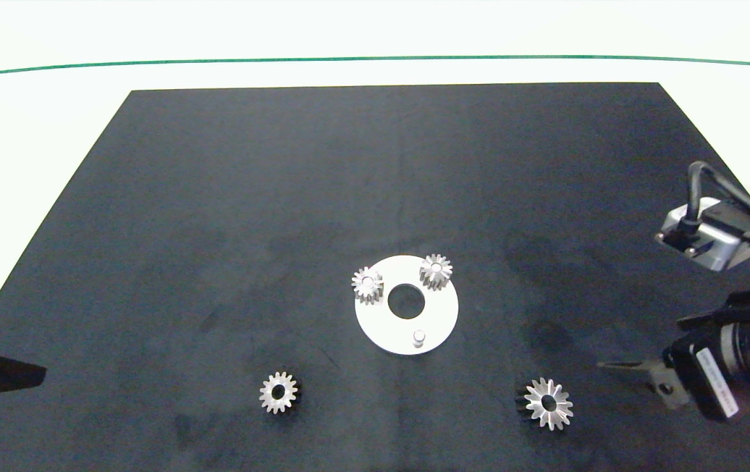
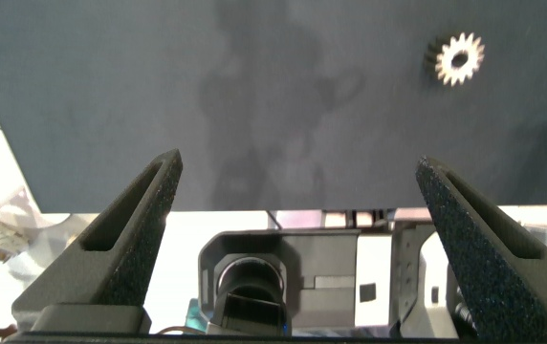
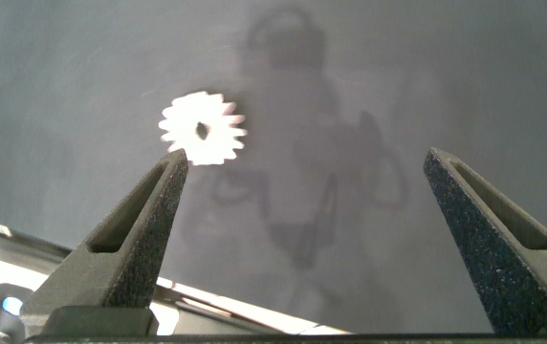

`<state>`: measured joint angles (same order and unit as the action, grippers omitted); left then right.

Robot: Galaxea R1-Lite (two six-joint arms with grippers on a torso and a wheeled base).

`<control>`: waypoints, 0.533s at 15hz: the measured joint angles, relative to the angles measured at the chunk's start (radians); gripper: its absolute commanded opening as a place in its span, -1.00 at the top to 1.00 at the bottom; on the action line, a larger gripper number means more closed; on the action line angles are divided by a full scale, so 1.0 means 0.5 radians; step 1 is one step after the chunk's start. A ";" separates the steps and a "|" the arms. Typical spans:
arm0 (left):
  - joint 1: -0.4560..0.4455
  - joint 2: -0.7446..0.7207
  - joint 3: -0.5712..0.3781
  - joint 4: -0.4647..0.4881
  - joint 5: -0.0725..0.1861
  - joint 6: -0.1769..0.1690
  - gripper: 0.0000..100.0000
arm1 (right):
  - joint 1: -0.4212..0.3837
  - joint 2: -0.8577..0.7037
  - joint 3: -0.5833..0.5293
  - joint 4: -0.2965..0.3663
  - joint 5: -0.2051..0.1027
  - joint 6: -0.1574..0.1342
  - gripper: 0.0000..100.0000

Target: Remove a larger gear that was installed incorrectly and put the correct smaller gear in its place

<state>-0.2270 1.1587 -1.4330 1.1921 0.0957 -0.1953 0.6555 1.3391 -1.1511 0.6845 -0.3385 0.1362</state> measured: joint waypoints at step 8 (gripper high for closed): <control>-0.180 0.124 0.169 -0.173 0.004 -0.054 -1.00 | -0.464 0.076 -0.739 0.647 0.248 0.137 -1.00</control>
<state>-0.3168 1.2209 -1.3483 1.1055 0.0977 -0.2221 0.4236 1.3772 -1.5206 1.0079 -0.2145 0.2045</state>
